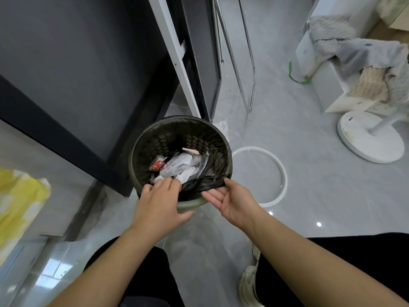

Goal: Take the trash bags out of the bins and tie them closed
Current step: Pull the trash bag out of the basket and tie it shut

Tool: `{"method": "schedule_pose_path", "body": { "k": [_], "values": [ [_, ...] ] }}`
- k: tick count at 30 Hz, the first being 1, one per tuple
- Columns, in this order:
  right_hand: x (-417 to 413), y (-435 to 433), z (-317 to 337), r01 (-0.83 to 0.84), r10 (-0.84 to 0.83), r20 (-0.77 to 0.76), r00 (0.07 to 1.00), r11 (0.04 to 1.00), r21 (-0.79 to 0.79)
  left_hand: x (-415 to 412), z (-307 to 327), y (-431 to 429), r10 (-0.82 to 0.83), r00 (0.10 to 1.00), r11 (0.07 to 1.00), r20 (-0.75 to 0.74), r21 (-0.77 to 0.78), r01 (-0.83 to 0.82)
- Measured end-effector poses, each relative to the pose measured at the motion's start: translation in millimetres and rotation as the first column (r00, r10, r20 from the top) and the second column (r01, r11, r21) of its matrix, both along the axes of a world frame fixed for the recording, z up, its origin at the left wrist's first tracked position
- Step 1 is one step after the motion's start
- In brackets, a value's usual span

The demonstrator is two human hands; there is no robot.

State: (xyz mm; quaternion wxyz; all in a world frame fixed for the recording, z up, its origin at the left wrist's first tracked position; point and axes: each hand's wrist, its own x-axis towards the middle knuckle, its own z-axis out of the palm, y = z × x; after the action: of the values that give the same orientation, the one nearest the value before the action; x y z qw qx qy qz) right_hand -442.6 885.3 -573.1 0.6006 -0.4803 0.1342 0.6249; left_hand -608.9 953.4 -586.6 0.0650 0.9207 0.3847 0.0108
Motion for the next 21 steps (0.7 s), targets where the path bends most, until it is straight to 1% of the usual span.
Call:
{"method": "schedule_pose_path", "body": {
  "k": [3,6,8,11,14,17,19,21],
  "values": [
    [1,2,3,0.009,-0.009,0.004,1.0,1.0,-0.013,8,-2,2,0.002,0.999,0.992,-0.037,0.124,0.002],
    [9,3,5,-0.008,0.011,0.053,0.999,0.998,-0.056,13,0,5,-0.024,1.0,0.988,-0.003,0.15,0.024],
    [14,5,7,-0.044,0.054,0.085,0.995,0.993,-0.111,14,3,12,-0.015,1.0,0.983,-0.013,0.181,0.017],
    [24,14,12,-0.119,0.148,0.132,0.98,0.972,-0.205,7,9,35,0.085,0.996,0.968,-0.02,0.24,-0.078],
    [42,30,17,-0.175,0.24,0.197,0.95,0.938,-0.3,-4,17,64,0.213,0.977,0.946,-0.011,0.254,-0.203],
    [63,45,19,-0.284,0.407,0.321,0.855,0.886,-0.367,-14,22,87,0.309,0.948,0.924,0.08,0.209,-0.319],
    [74,54,22,-0.344,0.504,0.381,0.775,0.842,-0.415,-18,22,95,0.347,0.916,0.91,0.203,0.165,-0.381],
    [85,63,26,-0.387,0.569,0.408,0.714,0.806,-0.447,-20,21,97,0.357,0.865,0.908,0.352,0.088,-0.41]
  ]
}}
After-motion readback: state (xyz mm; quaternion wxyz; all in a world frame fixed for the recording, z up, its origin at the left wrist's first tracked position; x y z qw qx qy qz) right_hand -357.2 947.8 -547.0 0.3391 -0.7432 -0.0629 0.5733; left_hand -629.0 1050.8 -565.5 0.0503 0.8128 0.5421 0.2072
